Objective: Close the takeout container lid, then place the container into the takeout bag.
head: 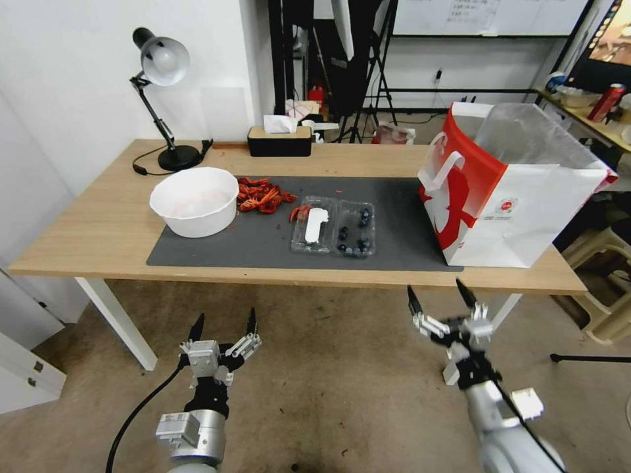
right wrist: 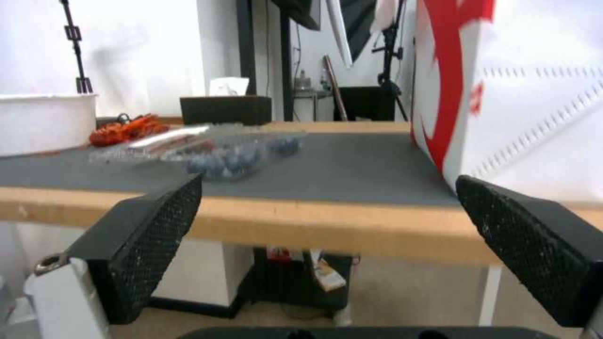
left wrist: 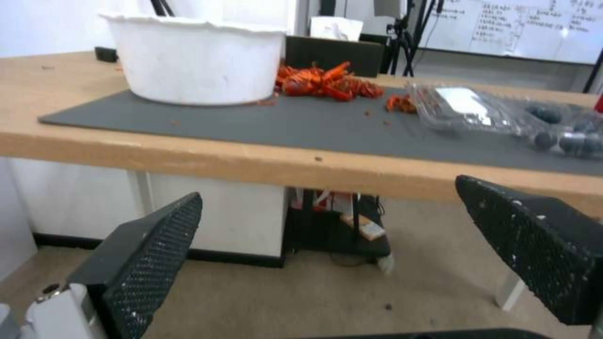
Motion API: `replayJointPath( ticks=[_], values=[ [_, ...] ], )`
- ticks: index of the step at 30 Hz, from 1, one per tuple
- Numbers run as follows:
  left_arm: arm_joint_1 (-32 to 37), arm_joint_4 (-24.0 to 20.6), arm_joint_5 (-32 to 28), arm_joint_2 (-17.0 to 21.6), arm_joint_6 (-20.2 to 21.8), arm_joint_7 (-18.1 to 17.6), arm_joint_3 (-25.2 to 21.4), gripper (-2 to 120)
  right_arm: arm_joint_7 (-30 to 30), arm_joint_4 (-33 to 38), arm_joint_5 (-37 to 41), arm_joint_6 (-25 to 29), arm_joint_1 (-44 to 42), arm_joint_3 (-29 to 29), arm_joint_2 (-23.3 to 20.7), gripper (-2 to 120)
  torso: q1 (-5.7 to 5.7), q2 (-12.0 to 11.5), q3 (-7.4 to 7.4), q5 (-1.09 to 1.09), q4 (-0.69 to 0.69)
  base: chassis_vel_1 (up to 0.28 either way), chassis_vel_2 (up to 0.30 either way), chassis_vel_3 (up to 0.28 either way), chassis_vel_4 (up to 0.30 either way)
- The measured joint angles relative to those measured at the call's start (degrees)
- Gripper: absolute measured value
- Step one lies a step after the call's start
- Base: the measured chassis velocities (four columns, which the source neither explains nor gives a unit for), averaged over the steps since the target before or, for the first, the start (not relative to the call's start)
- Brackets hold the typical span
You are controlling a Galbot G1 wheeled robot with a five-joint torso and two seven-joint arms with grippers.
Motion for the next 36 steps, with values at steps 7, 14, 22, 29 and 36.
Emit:
replayJointPath(
  ticks=[7, 14, 22, 29, 36],
  values=[
    [-0.41, 1.61, 0.46, 0.00, -0.34, 0.33, 0.02, 100, 0.06, -0.77, 0.21, 0.86, -0.31, -0.64, 0.66, 100, 0.00, 0.00, 0.01, 0.00, 0.00, 0.000, 0.000, 0.000, 0.000],
    [-1.67, 2.12, -5.16, 0.01, 0.23, 0.20, 0.61, 100, 0.26, -1.20, 0.62, -0.34, 1.80, -1.83, -0.09, 100, 0.00, 0.00, 0.01, -0.01, -0.01, 0.000, 0.000, 0.000, 0.000],
    [-7.15, -0.53, -26.74, 0.82, 5.09, 1.46, 3.28, 100, 0.02, -0.47, 1.03, -2.09, 2.83, -2.64, -1.36, 100, 0.00, 0.00, 0.01, 0.00, 0.00, 0.000, 0.000, 0.000, 0.000],
    [-13.96, -1.79, -48.81, 8.09, 7.74, 0.02, 6.39, 100, -0.61, 1.13, 0.21, -2.21, 0.69, -2.04, -0.78, 100, 0.00, 0.00, 0.01, -0.01, -0.01, 0.000, 0.000, 0.000, 0.000],
    [-22.26, -2.36, -66.95, 13.01, 14.34, -5.57, 8.20, 100, -0.73, 2.59, -1.05, -3.41, -0.12, -1.71, 0.97, 100, 0.01, 0.00, 0.01, 0.00, 0.00, 0.000, 0.000, 0.000, 0.000]
  ],
)
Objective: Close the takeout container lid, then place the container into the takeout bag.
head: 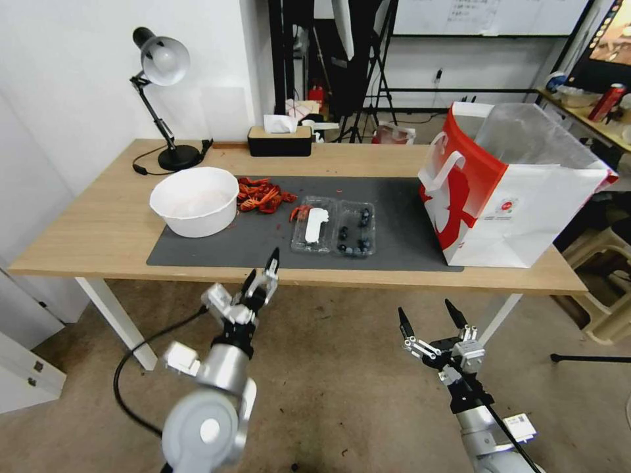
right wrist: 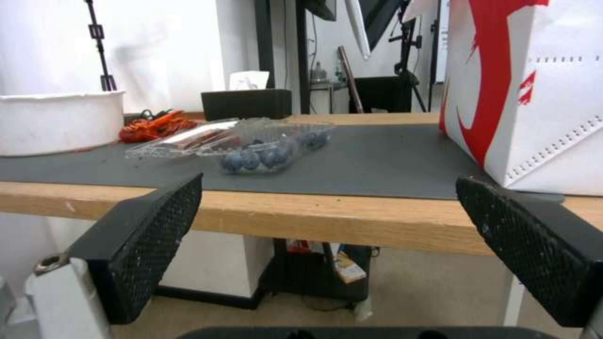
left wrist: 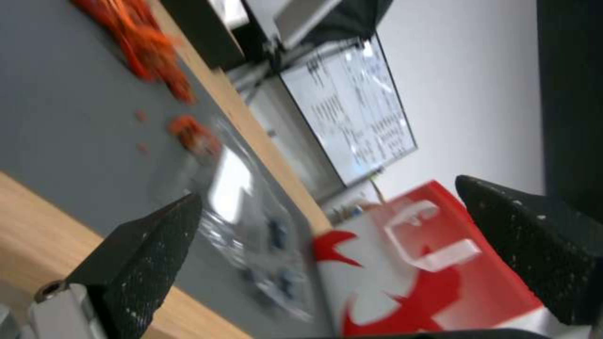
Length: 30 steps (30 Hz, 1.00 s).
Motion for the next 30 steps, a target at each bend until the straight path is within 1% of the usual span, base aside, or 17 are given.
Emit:
replayJointPath(
  ticks=[1, 3, 4, 6, 7, 8, 11, 12, 14, 16, 17, 19, 24, 30],
  values=[
    [-1.36, 0.41, -1.44, 0.14, 1.32, -1.63, 0.75, 100, -0.07, 0.26, -0.20, -0.34, -0.03, -0.04, 0.36, 100, 0.00, 0.00, 0.00, 0.00, 0.00, 0.000, 0.000, 0.000, 0.000],
    [-3.60, 1.94, -1.92, -0.09, 3.09, -5.03, 2.17, 100, -0.10, 0.57, -0.86, -1.09, 0.19, -0.18, 1.20, 100, 0.00, 0.00, 0.00, 0.00, 0.00, 0.000, 0.000, 0.000, 0.000],
    [-3.60, 1.94, -1.92, -0.09, 3.09, -5.03, 2.17, 100, -0.10, 0.57, -0.86, -1.09, 0.19, -0.18, 1.20, 100, 0.00, 0.00, 0.00, 0.00, 0.00, 0.000, 0.000, 0.000, 0.000],
    [-5.22, 3.44, -1.40, -0.62, 4.19, -8.05, 3.40, 100, -0.08, 0.80, -1.40, -1.68, 0.51, -0.33, 1.91, 100, 0.00, 0.00, 0.00, 0.00, 0.01, 0.000, 0.000, 0.000, 0.000],
    [-5.81, 3.93, -1.18, -0.81, 4.41, -9.07, 3.81, 100, -0.06, 0.88, -1.53, -1.86, 0.59, -0.41, 2.13, 100, 0.00, 0.00, 0.00, 0.00, 0.01, 0.000, 0.000, 0.000, 0.000],
    [-5.81, 3.93, -1.18, -0.81, 4.41, -9.07, 3.81, 100, -0.06, 0.88, -1.53, -1.86, 0.59, -0.41, 2.13, 100, 0.00, 0.00, 0.00, 0.00, 0.01, 0.000, 0.000, 0.000, 0.000],
    [-8.43, 6.08, -1.01, -1.61, 5.02, -12.84, 5.09, 100, -0.03, 1.24, -1.92, -2.64, 0.84, -0.67, 2.80, 100, 0.00, 0.00, 0.00, 0.00, 0.01, 0.000, 0.000, 0.000, 0.000],
    [-8.43, 6.08, -1.01, -1.61, 5.02, -12.84, 5.09, 100, -0.03, 1.24, -1.92, -2.64, 0.84, -0.67, 2.80, 100, 0.00, 0.00, 0.00, 0.00, 0.01, 0.000, 0.000, 0.000, 0.000],
    [-11.26, 8.39, -1.31, -2.30, 5.06, -15.61, 5.93, 100, -0.02, 1.38, -2.10, -2.99, 0.87, -0.81, 3.24, 100, 0.00, 0.00, 0.00, 0.00, 0.00, 0.000, 0.000, 0.000, 0.000],
    [-11.57, 8.63, -1.40, -2.42, 5.05, -15.92, 6.05, 100, -0.01, 1.39, -2.10, -2.99, 0.83, -0.81, 3.28, 100, 0.00, 0.00, 0.00, 0.00, 0.01, 0.000, 0.000, 0.000, 0.000],
    [-12.45, 9.23, -1.63, -2.82, 5.03, -16.78, 6.35, 100, -0.02, 1.39, -2.10, -2.97, 0.69, -0.82, 3.35, 100, 0.00, 0.00, 0.00, 0.01, 0.00, 0.000, 0.000, 0.000, 0.000],
    [-13.30, 9.91, -1.72, -3.38, 4.85, -17.39, 6.85, 100, -0.02, 1.38, -2.10, -2.84, 0.44, -0.76, 3.38, 100, 0.00, 0.00, 0.00, 0.00, 0.00, 0.000, 0.000, 0.000, 0.000],
    [-14.57, 10.95, -1.71, -4.58, 4.49, -17.69, 7.89, 100, 0.02, 1.31, -1.93, -2.41, 0.17, -0.39, 3.40, 100, 0.00, 0.00, 0.00, 0.01, 0.01, 0.000, 0.000, 0.000, 0.000],
    [-16.50, 12.88, -1.53, -7.26, 4.20, -18.14, 9.92, 100, 0.03, 1.03, -1.46, -1.12, -1.08, 0.32, 3.24, 100, 0.00, 0.00, 0.00, 0.01, 0.00, 0.000, 0.000, 0.000, 0.000]
  ],
)
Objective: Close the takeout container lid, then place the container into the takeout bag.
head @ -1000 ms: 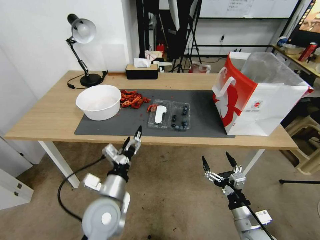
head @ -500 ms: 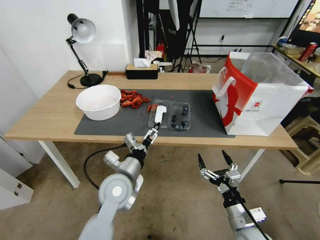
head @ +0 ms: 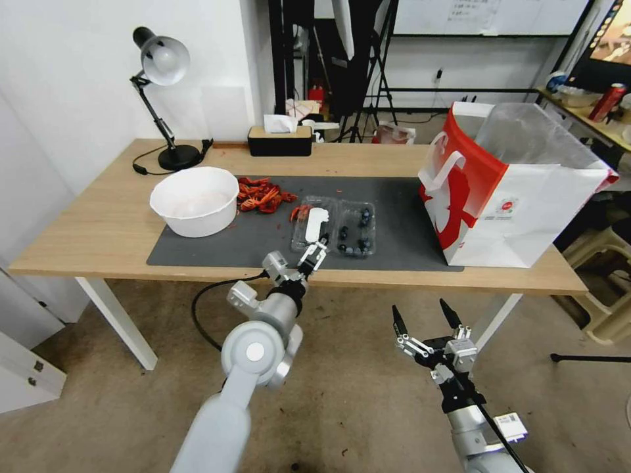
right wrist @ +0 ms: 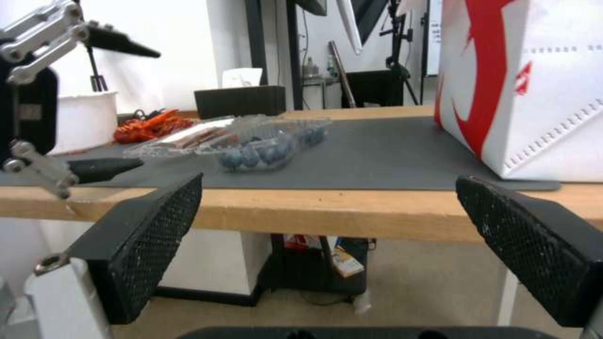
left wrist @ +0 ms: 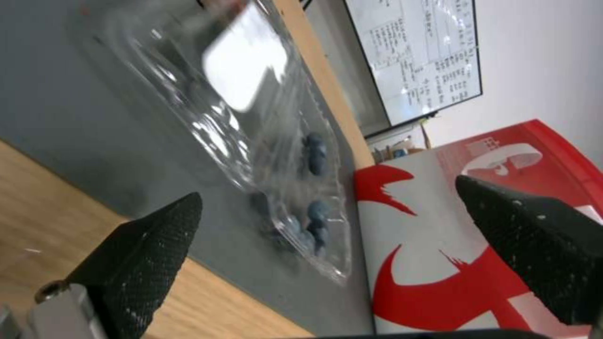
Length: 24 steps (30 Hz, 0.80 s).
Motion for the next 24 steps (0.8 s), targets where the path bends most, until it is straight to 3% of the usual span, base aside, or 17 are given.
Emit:
replayJointPath(
  ticks=[24],
  values=[
    [-3.85, 5.00, 0.43, -1.67, -0.80, -1.28, 0.86, 100, -0.05, -0.23, 0.63, 0.79, -0.73, 0.82, -0.41, 100, -0.01, 0.01, -0.01, -0.01, 0.01, 0.000, 0.000, 0.000, 0.000]
  ],
)
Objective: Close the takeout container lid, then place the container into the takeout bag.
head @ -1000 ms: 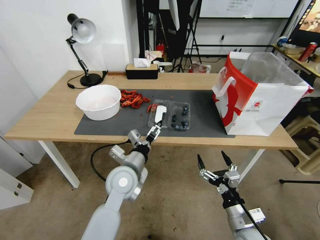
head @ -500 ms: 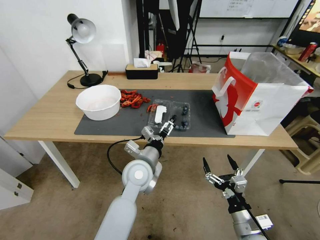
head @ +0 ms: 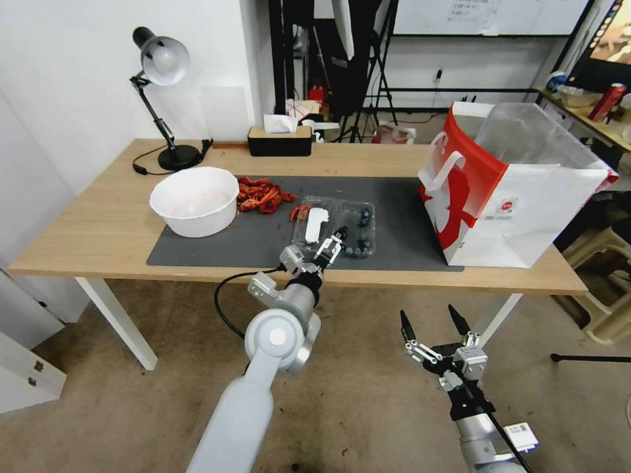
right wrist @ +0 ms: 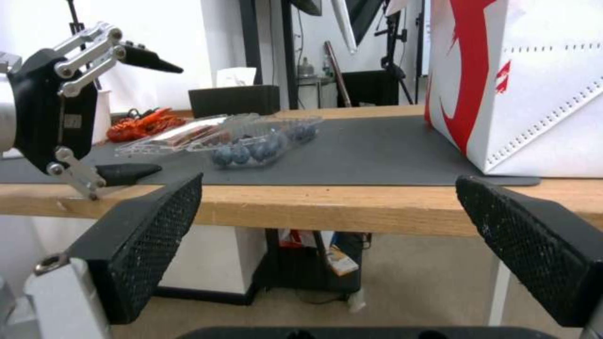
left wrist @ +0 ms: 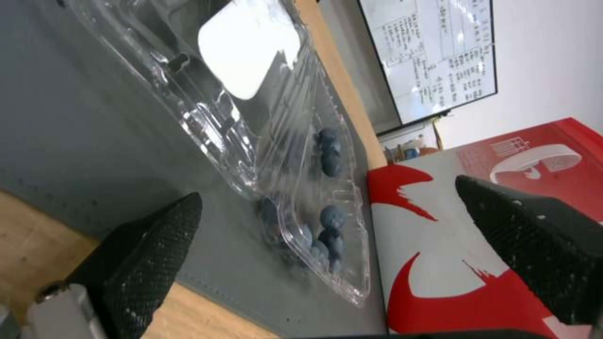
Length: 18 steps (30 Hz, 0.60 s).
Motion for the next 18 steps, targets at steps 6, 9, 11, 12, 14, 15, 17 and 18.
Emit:
replayJointPath(
  ticks=[6, 9, 11, 12, 14, 15, 17, 18],
  values=[
    [-1.04, 1.04, -0.04, -0.09, -0.29, 0.02, -0.08, 100, 0.00, -0.41, -0.10, 0.07, 0.19, 0.00, -0.06, 100, -0.01, 0.01, 0.00, 0.00, -0.01, 0.000, 0.000, 0.000, 0.000],
    [-1.65, 1.86, -0.06, -0.20, -0.37, 0.08, -0.08, 100, 0.02, -0.52, 0.50, 0.06, 0.11, -0.09, 0.02, 100, -0.01, 0.02, -0.01, 0.00, -0.01, 0.000, 0.000, 0.000, 0.000],
    [-1.97, 2.29, -0.09, -0.21, -0.47, 0.15, -0.09, 100, 0.01, -0.69, 0.52, 0.08, 0.12, -0.11, 0.25, 100, -0.02, 0.02, -0.01, 0.00, -0.02, 0.000, 0.000, 0.000, 0.000],
    [-2.17, 2.54, -0.12, -0.22, -0.58, 0.20, -0.13, 100, 0.01, -0.77, 0.51, 0.09, 0.14, -0.15, 0.37, 100, -0.02, 0.02, -0.01, 0.00, -0.03, 0.000, 0.000, 0.000, 0.000],
    [-2.34, 2.76, -0.15, -0.28, -0.78, 0.27, -0.17, 100, 0.00, -0.81, 0.46, 0.10, 0.14, -0.21, 0.48, 100, -0.02, 0.02, -0.01, 0.00, -0.02, 0.000, 0.000, 0.000, 0.000],
    [-2.46, 2.95, -0.20, -0.31, -0.92, 0.35, -0.23, 100, -0.02, -0.84, 0.40, 0.11, 0.13, -0.23, 0.52, 100, -0.02, 0.02, -0.01, 0.00, -0.03, 0.000, 0.000, 0.000, 0.000],
    [-2.63, 3.37, -0.27, -0.39, -1.64, 0.87, -0.37, 100, -0.05, -1.16, 0.18, 0.13, 0.25, -0.35, 0.66, 100, -0.02, 0.02, 0.00, 0.00, -0.02, 0.000, 0.000, 0.000, 0.000],
    [-2.63, 3.37, -0.27, -0.39, -1.64, 0.87, -0.37, 100, -0.05, -1.16, 0.18, 0.13, 0.25, -0.35, 0.66, 100, -0.02, 0.02, 0.00, 0.00, -0.02, 0.000, 0.000, 0.000, 0.000]
  ],
)
